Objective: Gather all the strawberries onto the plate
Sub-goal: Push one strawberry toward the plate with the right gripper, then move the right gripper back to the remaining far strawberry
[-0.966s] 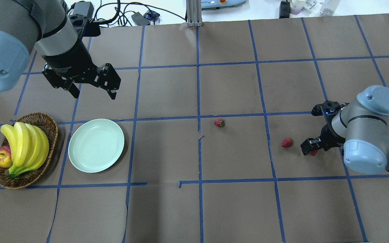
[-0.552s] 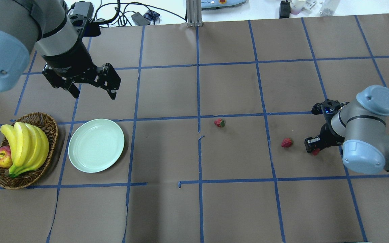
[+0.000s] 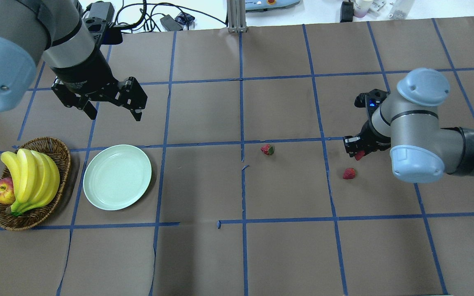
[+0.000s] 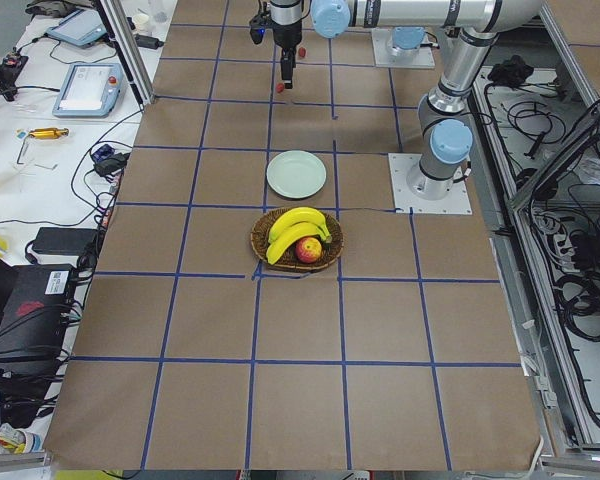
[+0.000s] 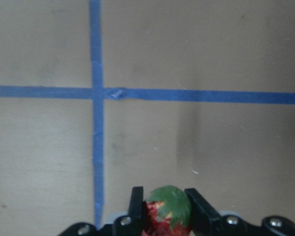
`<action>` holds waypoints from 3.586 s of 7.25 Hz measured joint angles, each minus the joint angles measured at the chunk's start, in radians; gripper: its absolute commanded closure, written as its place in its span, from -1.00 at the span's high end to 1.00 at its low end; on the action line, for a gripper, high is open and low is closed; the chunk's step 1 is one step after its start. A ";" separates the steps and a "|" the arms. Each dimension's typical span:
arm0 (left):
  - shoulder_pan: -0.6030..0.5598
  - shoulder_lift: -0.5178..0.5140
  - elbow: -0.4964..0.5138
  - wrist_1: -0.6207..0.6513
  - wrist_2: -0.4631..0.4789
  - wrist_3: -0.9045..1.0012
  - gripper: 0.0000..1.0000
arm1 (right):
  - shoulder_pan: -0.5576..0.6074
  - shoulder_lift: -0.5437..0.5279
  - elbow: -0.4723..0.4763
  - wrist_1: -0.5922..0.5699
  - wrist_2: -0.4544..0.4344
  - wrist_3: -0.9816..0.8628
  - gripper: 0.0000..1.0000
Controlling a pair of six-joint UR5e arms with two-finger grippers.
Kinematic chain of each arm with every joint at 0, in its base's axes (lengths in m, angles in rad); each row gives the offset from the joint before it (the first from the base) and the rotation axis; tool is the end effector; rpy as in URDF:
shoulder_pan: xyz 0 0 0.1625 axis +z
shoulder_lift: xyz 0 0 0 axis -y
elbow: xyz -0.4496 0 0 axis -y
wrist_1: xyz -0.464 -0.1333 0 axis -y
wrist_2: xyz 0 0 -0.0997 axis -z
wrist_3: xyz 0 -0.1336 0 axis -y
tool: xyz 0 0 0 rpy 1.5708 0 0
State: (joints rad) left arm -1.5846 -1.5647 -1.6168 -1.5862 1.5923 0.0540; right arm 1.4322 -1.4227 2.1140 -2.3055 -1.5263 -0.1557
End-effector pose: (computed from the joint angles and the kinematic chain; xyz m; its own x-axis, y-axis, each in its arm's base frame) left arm -0.1380 -0.5512 0.4547 -0.9975 0.0689 -0.0185 0.0677 0.9961 0.0564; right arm 0.0648 -0.5434 0.1823 -0.9991 -0.0190 -0.0372 -0.0171 0.9986 -0.0498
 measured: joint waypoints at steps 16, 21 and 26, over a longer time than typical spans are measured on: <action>0.000 0.001 -0.003 0.000 0.002 0.001 1.00 | 0.330 0.110 -0.153 0.079 -0.078 0.397 1.00; -0.003 0.003 -0.012 0.000 0.001 0.000 1.00 | 0.078 0.073 0.010 0.037 -0.097 -0.117 0.85; -0.003 0.002 -0.014 0.000 0.000 0.000 1.00 | 0.008 0.073 0.093 -0.054 -0.084 -0.181 -1.00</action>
State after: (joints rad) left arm -1.5872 -1.5630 -1.6306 -1.5861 1.5923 0.0537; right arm 1.4399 -1.3499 2.2072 -2.3598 -1.6101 -0.3368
